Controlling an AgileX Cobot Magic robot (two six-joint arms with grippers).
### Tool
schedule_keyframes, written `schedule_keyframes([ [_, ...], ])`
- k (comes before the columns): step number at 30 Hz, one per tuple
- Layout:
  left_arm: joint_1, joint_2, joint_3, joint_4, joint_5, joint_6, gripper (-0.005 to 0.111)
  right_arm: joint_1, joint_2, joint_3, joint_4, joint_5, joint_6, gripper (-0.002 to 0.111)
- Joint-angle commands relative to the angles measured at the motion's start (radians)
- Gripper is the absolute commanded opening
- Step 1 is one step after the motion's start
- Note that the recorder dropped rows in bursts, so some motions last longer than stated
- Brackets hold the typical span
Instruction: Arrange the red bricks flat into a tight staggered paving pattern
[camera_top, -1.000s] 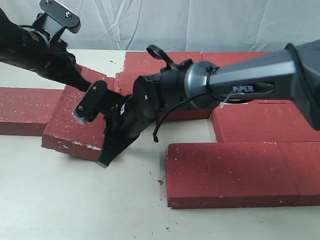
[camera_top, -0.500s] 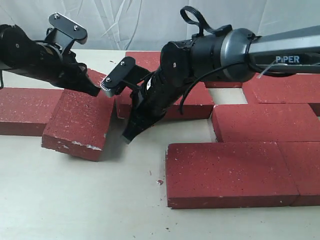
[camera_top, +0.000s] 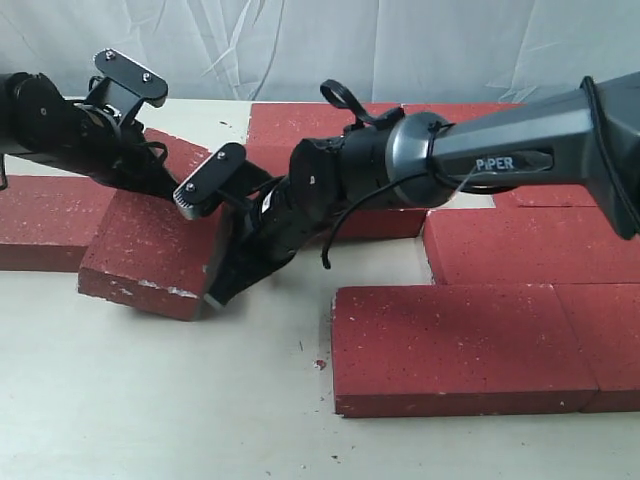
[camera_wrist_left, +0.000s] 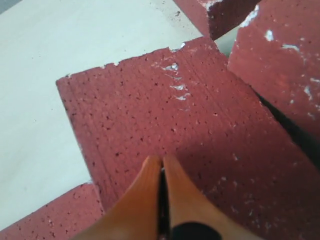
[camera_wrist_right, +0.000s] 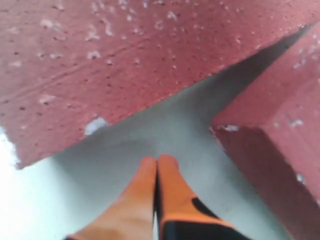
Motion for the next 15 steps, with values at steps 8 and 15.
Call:
schedule_keyframes([
  [8,0.047,-0.033,0.000,-0.009,-0.003,-0.001,0.000,0.031,-0.022,-0.006,-0.095,-0.003,-0.049,-0.001],
  [15,-0.043,-0.060,0.000,-0.057,0.015,-0.001,0.000,-0.111,-0.208,0.003,-0.220,0.288,0.068,-0.001],
])
